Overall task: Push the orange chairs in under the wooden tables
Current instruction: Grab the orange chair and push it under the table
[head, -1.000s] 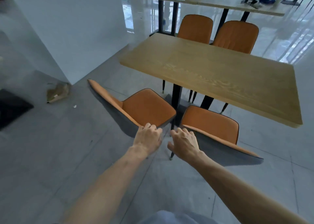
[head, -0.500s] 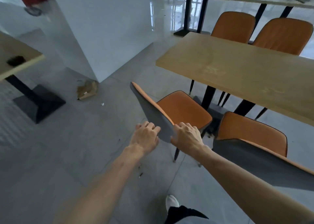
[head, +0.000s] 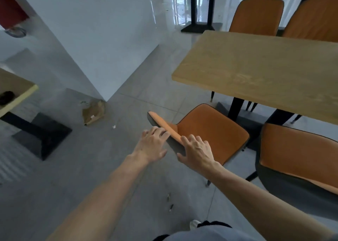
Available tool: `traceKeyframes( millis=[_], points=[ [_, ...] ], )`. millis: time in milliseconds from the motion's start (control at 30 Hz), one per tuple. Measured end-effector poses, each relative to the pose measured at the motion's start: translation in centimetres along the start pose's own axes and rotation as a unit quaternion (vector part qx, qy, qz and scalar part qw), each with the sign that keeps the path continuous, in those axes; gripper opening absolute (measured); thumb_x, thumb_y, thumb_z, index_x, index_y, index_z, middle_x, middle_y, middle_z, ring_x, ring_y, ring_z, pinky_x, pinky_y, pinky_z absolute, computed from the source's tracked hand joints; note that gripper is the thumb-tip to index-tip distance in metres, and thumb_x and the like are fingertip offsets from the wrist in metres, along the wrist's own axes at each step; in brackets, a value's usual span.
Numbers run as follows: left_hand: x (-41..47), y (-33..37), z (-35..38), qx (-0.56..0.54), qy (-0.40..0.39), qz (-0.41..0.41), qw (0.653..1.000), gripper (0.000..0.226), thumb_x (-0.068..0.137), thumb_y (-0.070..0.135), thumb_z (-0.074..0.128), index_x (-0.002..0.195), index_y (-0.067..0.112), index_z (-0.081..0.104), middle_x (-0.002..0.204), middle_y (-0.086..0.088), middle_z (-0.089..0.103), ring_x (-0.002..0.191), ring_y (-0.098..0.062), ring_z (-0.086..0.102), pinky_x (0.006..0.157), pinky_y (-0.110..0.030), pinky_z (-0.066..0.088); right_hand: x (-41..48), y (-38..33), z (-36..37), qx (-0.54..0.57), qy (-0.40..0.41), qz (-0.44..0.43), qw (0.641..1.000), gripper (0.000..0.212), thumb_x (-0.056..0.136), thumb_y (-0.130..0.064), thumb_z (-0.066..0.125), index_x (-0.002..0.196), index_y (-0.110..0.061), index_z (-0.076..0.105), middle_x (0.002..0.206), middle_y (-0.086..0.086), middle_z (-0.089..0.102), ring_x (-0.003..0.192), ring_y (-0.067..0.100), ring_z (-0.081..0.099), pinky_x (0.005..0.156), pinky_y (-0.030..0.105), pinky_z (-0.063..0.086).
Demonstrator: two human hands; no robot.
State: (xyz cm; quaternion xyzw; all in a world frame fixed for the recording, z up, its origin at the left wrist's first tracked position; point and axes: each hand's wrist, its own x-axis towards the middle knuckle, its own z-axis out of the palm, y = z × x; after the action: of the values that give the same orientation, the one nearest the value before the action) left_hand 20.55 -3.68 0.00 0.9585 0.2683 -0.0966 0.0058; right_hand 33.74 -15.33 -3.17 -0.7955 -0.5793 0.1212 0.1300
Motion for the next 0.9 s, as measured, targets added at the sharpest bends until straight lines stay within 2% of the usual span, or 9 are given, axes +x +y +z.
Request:
traceKeyframes(
  millis=[233,400,467,567,633,733,900],
  points=[
    [5.4,-5.2,1.3,0.048,-0.04,0.095,0.994,0.083,0.08,0.051,0.064,0.146,0.026,0.019,0.149,-0.005,0.024,0.139,-0.025,0.018,0.112,-0.044,0.02,2.2,-1.1,3.2,-0.015,-0.026,0.077,0.997,0.064,0.08,-0.051,0.059,0.129,-0.02,0.035,0.116,0.008,0.049,0.099,0.029,0.049,0.075,0.04,0.04],
    [8.3,-8.0,3.2,0.056,-0.07,0.165,0.982,0.084,0.08,0.049,0.066,0.147,0.026,0.02,0.151,-0.006,0.023,0.14,-0.024,0.019,0.114,-0.044,0.017,3.6,-2.5,5.4,-0.037,-0.004,0.163,0.986,0.063,0.08,-0.05,0.06,0.129,-0.021,0.033,0.114,0.008,0.052,0.097,0.03,0.053,0.076,0.042,0.043],
    [9.4,-9.2,3.8,0.056,-0.078,0.19,0.977,0.081,0.081,0.048,0.065,0.146,0.026,0.022,0.151,-0.004,0.027,0.138,-0.024,0.024,0.113,-0.044,0.018,4.3,-3.1,6.0,-0.046,0.01,0.21,0.976,0.057,0.08,-0.048,0.062,0.124,-0.021,0.038,0.109,0.007,0.055,0.092,0.031,0.056,0.074,0.041,0.044],
    [11.2,-10.4,4.6,0.052,-0.066,0.229,0.97,0.072,0.081,0.047,0.065,0.142,0.025,0.033,0.147,-0.001,0.037,0.135,-0.023,0.032,0.109,-0.044,0.025,5.0,-3.6,6.3,-0.055,0.02,0.252,0.966,0.05,0.069,-0.047,0.075,0.105,-0.019,0.054,0.087,0.005,0.061,0.072,0.029,0.061,0.06,0.037,0.045],
    [12.3,-10.5,5.0,0.044,-0.047,0.25,0.966,0.066,0.078,0.05,0.067,0.135,0.024,0.045,0.138,-0.001,0.05,0.128,-0.024,0.044,0.105,-0.044,0.032,5.0,-3.3,6.7,-0.068,0.029,0.252,0.965,0.051,0.062,-0.046,0.08,0.1,-0.019,0.058,0.079,0.003,0.062,0.063,0.026,0.06,0.053,0.034,0.045],
    [13.5,-10.3,5.3,0.047,-0.035,0.27,0.961,0.055,0.071,0.051,0.072,0.117,0.023,0.06,0.114,0.0,0.066,0.106,-0.025,0.061,0.091,-0.045,0.047,5.0,-2.6,6.9,-0.065,0.041,0.242,0.967,0.05,0.063,-0.046,0.08,0.101,-0.02,0.06,0.078,0.002,0.062,0.06,0.023,0.06,0.05,0.031,0.045],
    [14.0,-10.1,5.8,0.043,-0.023,0.279,0.959,0.045,0.06,0.035,0.083,0.098,0.018,0.069,0.088,-0.004,0.073,0.082,-0.029,0.069,0.073,-0.045,0.056,4.8,-1.8,7.1,-0.084,0.055,0.212,0.972,0.051,0.056,-0.044,0.084,0.096,-0.021,0.062,0.069,-0.001,0.061,0.051,0.019,0.058,0.04,0.027,0.042]
  ],
)
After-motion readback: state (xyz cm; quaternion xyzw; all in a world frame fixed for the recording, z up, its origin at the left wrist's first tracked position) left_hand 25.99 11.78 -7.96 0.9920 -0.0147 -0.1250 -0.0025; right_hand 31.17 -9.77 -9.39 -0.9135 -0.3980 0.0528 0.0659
